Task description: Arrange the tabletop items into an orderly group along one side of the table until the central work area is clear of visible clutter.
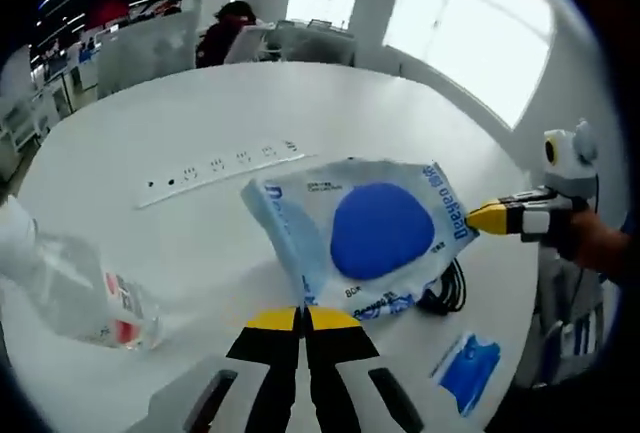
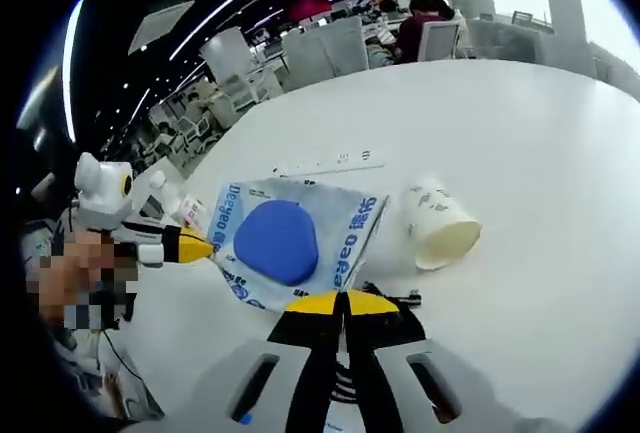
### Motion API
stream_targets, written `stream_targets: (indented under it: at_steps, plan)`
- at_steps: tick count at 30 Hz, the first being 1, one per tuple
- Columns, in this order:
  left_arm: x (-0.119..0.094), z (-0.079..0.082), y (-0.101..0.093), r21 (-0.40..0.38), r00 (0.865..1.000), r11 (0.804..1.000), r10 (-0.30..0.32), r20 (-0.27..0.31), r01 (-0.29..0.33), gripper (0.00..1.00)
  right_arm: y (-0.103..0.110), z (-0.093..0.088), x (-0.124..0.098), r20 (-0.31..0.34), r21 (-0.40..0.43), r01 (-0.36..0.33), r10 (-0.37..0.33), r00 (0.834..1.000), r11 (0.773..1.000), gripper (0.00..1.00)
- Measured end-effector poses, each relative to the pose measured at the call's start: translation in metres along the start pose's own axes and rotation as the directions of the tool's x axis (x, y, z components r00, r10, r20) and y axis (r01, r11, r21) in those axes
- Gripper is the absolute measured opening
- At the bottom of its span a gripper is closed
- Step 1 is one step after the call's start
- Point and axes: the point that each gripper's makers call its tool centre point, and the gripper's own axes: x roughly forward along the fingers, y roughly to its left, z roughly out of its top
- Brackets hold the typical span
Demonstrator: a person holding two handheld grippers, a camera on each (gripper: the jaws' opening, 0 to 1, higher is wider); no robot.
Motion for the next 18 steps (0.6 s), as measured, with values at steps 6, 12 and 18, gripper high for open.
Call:
stream_targets:
  at_steps: [6,12,18]
  plan:
    - [0.017,-0.005,-0.003,-0.020,1.000,1.000,0.000,-0.003,0.000,0.00,-0.013,0.003,0.005,-0.014,-0.012,-0.011,0.011,1.000,1.000,0.00]
    - [0.024,-0.003,0.009,-0.062,1.000,0.998,0.003,0.005,-0.003,0.00,-0.015,0.001,0.015,-0.034,-0.032,-0.016,0.015,0.999,0.999,0.00]
    - [0.037,-0.004,0.015,-0.072,1.000,0.997,0.003,-0.010,-0.003,0.00,-0.019,0.004,0.026,-0.036,-0.044,-0.010,0.008,0.999,0.999,0.00]
